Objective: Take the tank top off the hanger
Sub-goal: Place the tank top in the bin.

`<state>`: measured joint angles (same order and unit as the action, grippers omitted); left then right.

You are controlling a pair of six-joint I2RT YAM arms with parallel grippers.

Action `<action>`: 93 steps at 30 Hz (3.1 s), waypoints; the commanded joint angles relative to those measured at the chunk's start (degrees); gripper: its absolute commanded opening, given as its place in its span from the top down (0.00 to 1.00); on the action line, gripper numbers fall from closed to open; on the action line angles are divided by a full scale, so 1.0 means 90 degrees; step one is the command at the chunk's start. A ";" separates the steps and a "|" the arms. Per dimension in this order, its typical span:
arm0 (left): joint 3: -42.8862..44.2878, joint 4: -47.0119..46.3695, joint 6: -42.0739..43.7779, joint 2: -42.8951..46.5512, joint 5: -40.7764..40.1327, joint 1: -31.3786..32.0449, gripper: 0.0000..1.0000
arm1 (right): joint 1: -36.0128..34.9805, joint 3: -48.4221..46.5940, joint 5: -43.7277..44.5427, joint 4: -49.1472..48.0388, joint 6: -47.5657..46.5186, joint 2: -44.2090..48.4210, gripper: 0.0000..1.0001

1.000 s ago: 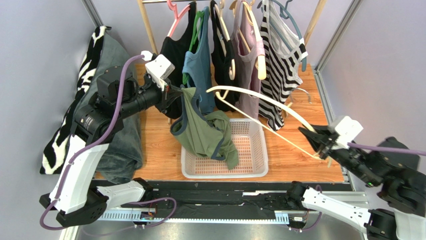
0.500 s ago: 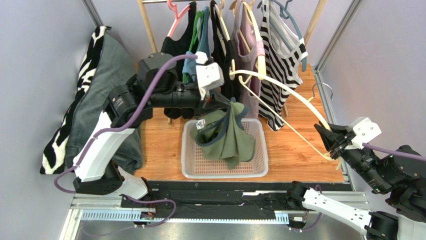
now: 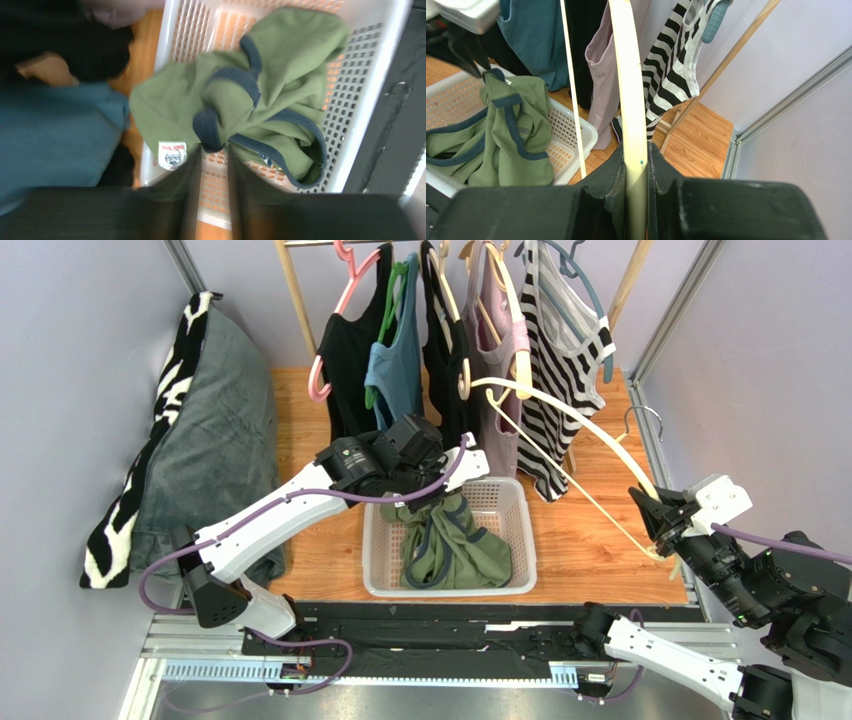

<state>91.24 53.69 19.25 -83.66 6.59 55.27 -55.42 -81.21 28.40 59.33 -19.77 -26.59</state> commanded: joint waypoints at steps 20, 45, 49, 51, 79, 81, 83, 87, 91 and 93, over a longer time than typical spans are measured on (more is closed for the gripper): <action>-0.2188 -0.3045 0.0215 -0.0372 -0.1260 -0.0906 0.05 | 0.0015 -0.0029 0.0252 -0.0743 0.0077 -0.0151 0.94; -0.2209 -0.3447 -0.0009 -0.0481 -0.0068 -0.1248 1.00 | 0.0015 0.0107 0.0106 -0.0635 0.0263 -0.0268 0.99; -0.2004 -0.3125 -0.0273 -0.0256 0.0088 -0.1248 1.00 | 0.0015 0.0117 0.0106 -0.0587 0.0292 -0.0268 0.99; -0.1877 -0.2949 -0.0409 -0.0149 0.0195 -0.1248 1.00 | 0.0015 0.0127 0.0115 -0.0577 0.0302 -0.0259 0.99; -0.4240 -0.3710 0.1065 -0.0656 -0.1024 -0.0350 0.26 | 0.0005 -0.0019 0.0321 -0.0401 0.0429 -0.0366 1.00; -0.4133 -0.3535 0.0910 -0.0452 -0.1045 -0.0350 0.12 | 0.0005 -0.0020 0.0321 -0.0372 0.0400 -0.0395 1.00; -0.3929 -0.3185 0.0831 0.0044 -0.0996 -0.0350 0.08 | 0.0015 -0.0039 0.0311 -0.0371 0.0371 -0.0395 1.00; -0.2856 -0.1741 0.0753 0.0837 -0.0617 -0.0340 0.05 | 0.0015 -0.0030 0.0204 -0.0381 0.0361 -0.0444 1.00; -0.1761 -0.0179 0.0518 0.1257 -0.0157 -0.0340 0.05 | 0.0005 0.0010 0.0038 -0.0430 0.0361 -0.0493 1.00; -0.1331 0.0146 0.0498 0.1550 -0.0059 -0.0340 0.04 | 0.0015 0.0049 -0.0079 -0.0469 0.0361 -0.0503 1.00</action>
<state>72.53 42.33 25.89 -75.42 2.13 52.10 -55.42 -79.88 29.52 58.28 -16.73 -30.15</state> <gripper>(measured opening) 0.954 0.146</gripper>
